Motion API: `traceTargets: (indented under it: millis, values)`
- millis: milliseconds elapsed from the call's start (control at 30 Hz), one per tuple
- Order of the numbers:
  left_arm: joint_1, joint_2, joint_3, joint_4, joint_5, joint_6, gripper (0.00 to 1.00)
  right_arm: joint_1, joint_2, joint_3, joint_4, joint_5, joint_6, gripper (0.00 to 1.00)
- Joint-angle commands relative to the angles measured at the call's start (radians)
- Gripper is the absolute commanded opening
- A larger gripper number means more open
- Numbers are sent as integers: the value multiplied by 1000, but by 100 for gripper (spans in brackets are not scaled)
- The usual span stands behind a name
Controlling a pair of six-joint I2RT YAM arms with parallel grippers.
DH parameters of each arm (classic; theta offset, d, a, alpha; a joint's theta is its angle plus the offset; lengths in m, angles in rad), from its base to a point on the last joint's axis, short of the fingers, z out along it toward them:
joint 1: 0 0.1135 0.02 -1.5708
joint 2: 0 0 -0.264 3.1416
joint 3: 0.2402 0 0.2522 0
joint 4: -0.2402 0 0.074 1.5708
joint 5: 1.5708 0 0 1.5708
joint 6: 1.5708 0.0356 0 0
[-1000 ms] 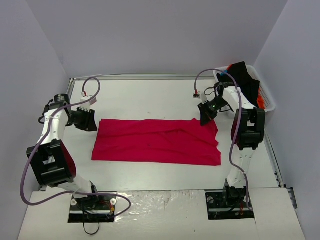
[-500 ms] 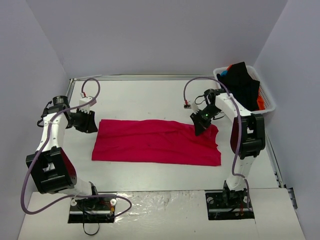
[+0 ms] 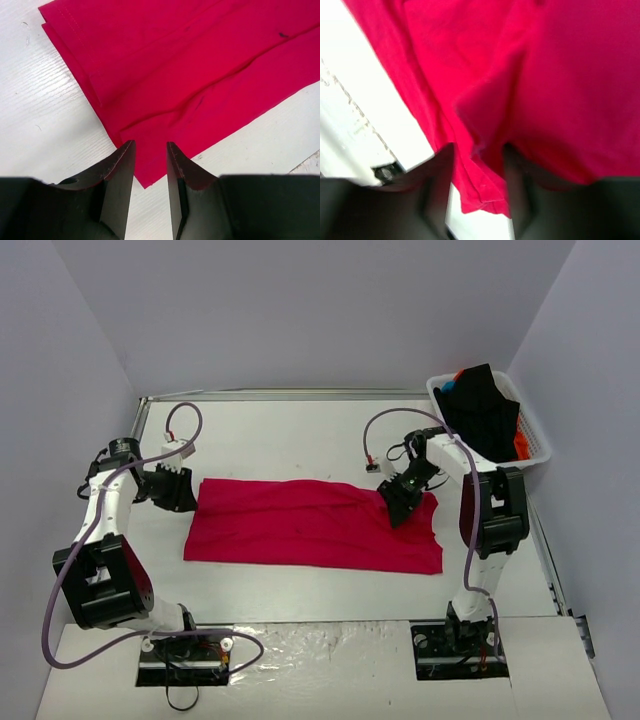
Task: Fold and stack the t-shirts
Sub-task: Fold the other side of the tshirt into a rectangle
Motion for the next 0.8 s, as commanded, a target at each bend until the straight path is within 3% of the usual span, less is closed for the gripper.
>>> traceTargets:
  millis: [0, 267, 767]
  values:
    - [9, -11, 11, 13, 41, 2, 30, 29, 0, -9, -124, -35, -59, 43]
    - [9, -20, -6, 9, 43, 9, 30, 37, -20, -18, -160, -43, -105, 55]
    - [9, -42, -52, 1, 50, 23, 30, 49, 56, -26, -130, -89, -113, 59]
